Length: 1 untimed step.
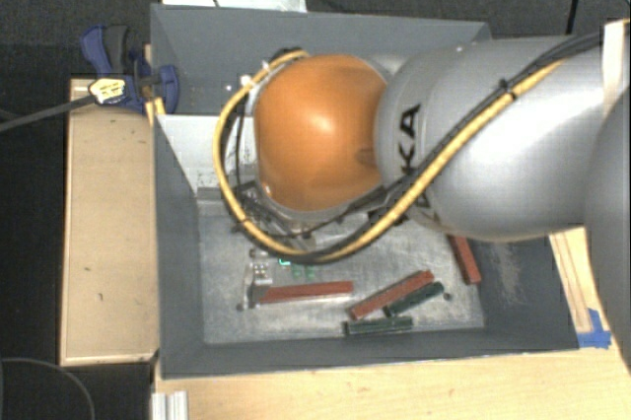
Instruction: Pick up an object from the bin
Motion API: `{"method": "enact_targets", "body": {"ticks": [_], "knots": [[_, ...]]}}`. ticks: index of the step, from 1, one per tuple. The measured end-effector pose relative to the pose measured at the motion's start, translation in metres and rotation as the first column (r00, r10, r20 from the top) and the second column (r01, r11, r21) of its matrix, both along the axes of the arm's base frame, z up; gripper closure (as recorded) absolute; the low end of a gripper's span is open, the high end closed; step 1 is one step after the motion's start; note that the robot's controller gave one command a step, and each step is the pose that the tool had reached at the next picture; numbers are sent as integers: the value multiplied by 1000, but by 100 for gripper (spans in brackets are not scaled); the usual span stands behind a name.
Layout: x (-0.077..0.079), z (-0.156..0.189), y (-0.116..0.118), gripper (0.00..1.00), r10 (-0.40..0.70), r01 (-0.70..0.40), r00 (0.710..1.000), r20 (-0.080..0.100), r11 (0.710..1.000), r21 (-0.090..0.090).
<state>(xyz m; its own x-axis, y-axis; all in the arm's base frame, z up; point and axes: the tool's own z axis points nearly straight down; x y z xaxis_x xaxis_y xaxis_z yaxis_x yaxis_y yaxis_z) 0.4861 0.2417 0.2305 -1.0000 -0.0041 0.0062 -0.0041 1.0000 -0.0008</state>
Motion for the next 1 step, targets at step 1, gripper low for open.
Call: {"method": "enact_targets", "body": {"ticks": [1], "knots": [[2, 4, -1, 0, -6, 6, 1000, 8, 1000, 2]]}}
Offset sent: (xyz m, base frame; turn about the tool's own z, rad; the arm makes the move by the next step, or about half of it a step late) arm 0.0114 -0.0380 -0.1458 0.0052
